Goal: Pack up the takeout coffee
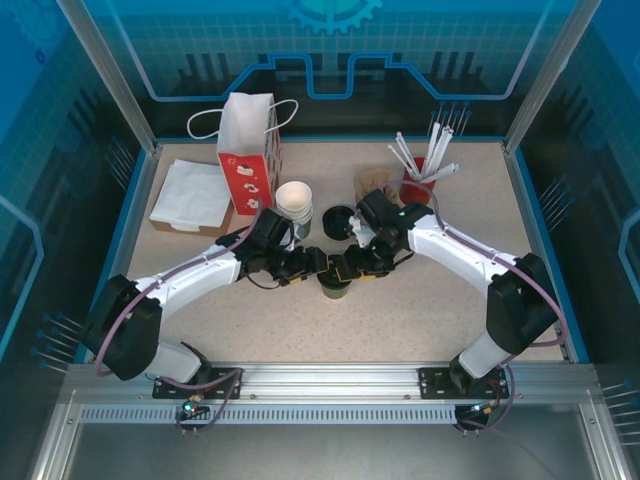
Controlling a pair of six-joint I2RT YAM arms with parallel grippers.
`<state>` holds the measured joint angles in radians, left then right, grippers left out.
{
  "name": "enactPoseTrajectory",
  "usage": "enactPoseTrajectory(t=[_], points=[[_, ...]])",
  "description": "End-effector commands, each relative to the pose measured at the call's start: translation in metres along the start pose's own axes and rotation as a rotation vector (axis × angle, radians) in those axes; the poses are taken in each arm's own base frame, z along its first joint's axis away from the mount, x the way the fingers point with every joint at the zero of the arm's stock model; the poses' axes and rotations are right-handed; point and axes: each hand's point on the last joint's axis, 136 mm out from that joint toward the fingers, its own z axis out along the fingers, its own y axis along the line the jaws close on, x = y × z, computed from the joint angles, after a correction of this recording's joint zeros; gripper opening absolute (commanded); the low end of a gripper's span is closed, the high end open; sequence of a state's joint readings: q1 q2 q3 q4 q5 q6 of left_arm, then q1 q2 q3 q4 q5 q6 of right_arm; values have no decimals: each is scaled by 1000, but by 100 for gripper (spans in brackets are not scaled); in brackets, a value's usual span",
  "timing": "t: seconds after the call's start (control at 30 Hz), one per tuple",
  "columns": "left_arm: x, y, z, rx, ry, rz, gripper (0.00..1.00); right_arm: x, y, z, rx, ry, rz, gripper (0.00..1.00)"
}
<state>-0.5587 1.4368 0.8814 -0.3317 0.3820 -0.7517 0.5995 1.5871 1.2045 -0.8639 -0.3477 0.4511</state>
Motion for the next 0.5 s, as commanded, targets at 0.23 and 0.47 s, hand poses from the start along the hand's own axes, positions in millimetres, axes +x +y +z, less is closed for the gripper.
enactPoseTrajectory(t=[0.23, 0.47], points=[[-4, -11, -4, -16, 13, 19, 78, -14, -17, -32, 72, -132, -3, 76], [-18, -43, -32, 63, -58, 64, 85, -9, -19, -48, 188, -159, -93, 100]])
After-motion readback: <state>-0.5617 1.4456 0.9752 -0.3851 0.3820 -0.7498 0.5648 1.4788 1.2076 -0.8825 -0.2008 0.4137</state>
